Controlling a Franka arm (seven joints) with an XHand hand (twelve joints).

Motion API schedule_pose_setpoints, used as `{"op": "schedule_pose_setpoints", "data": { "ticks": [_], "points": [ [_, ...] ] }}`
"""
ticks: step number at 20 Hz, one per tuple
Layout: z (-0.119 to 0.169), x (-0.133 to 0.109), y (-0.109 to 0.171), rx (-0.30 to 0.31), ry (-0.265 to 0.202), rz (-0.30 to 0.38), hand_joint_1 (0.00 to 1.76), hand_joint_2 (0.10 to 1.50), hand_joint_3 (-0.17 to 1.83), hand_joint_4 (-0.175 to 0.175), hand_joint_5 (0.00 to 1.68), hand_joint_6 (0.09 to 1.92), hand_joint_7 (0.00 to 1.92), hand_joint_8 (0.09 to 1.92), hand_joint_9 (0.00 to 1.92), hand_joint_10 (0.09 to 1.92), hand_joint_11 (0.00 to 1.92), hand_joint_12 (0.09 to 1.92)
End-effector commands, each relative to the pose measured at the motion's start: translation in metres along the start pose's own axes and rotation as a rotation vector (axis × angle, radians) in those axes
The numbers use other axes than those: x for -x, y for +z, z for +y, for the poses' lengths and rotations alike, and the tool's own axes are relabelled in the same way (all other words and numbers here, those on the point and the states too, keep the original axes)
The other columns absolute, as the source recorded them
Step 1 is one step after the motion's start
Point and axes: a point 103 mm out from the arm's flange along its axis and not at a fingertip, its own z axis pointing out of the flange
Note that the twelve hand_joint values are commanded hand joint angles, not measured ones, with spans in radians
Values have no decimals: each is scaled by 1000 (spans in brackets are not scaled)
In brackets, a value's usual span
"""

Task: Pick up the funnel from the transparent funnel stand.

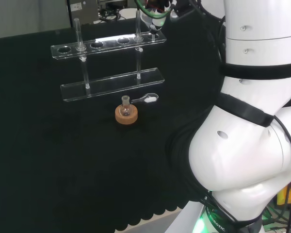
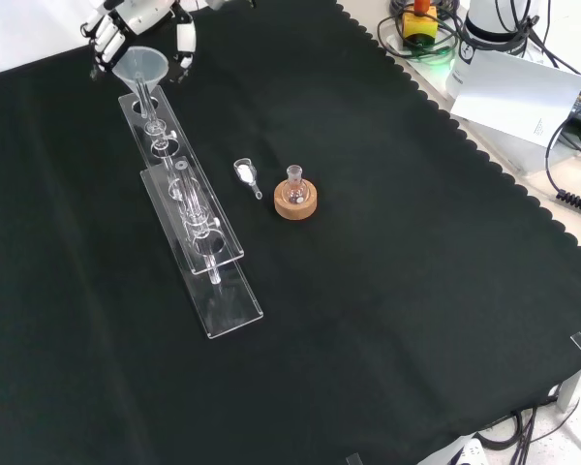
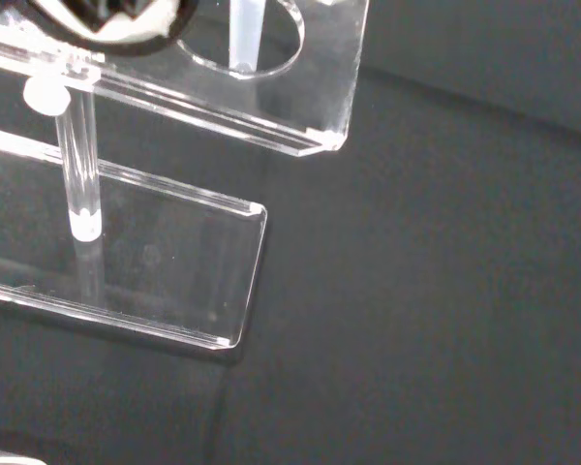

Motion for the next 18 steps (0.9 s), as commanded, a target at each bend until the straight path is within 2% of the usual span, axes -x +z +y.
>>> {"op": "schedule_pose_setpoints", "data": {
  "ticks": [1,9,18],
  "points": [
    [-26,3,-21,14,33,-20,809,703,638,-25,424,87,362,686,495,622,228,1368],
    [-73,1,-52,49,50,-33,808,703,643,-25,431,87,363,686,500,618,233,1367],
    [-127,-28,-80,89,67,-66,811,702,647,-25,448,87,365,687,511,616,251,1363]
  ]
}}
